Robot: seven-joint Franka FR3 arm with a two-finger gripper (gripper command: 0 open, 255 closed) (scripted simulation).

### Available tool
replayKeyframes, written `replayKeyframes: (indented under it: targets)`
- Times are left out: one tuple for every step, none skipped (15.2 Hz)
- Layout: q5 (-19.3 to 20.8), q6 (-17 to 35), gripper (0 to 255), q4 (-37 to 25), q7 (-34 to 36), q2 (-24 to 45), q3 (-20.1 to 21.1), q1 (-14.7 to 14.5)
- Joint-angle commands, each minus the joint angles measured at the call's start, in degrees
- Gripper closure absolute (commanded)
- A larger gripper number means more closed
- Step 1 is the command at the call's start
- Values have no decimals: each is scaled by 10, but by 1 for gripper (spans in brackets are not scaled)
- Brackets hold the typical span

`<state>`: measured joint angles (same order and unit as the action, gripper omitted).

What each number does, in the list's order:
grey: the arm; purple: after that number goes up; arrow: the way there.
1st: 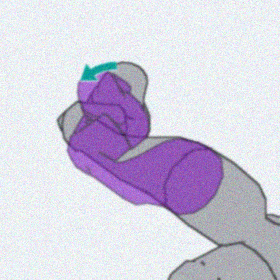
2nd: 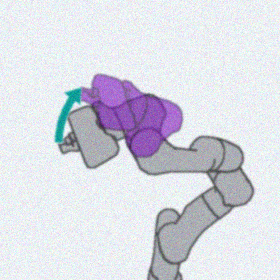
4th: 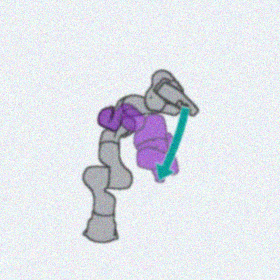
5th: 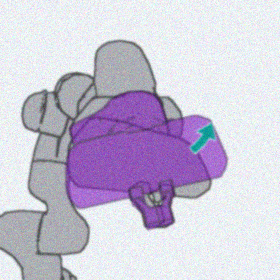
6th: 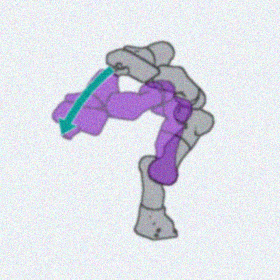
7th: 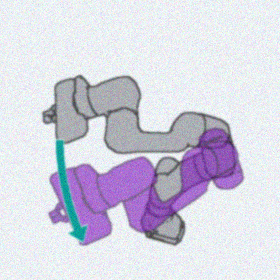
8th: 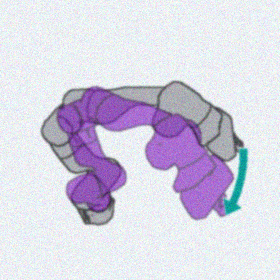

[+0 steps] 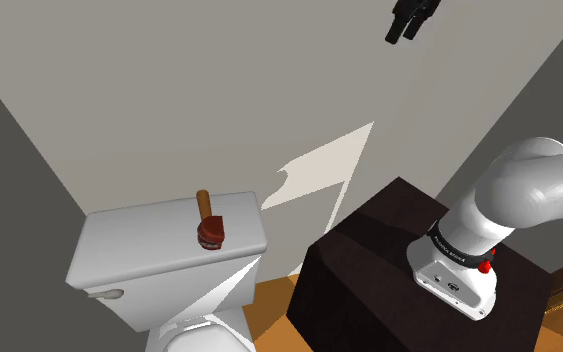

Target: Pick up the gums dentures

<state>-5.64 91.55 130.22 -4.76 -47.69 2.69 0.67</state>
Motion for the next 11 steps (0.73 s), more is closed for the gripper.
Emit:
replayKeyframes:
  targets:
    - [0, 0, 0, 0, 0, 0, 0, 0]
    - [-5, 14, 0, 13, 8, 2, 10, -2]
    - [-9, 29, 0, 25, 15, 5, 19, -5]
    - [-14, 43, 0, 36, 23, 9, 29, -7]
    - [-19, 58, 0, 47, 30, 13, 39, -10]
    - [-24, 73, 0, 57, 38, 18, 49, -12]
    - [-28, 88, 0, 66, 46, 24, 59, -15]
    - [-33, 103, 0, 75, 53, 31, 70, -18]
    - [-37, 118, 0, 83, 61, 39, 80, -20]
    - [-41, 133, 0, 91, 69, 47, 90, -23]
    - [-45, 149, 0, 98, 77, 57, 101, -25]
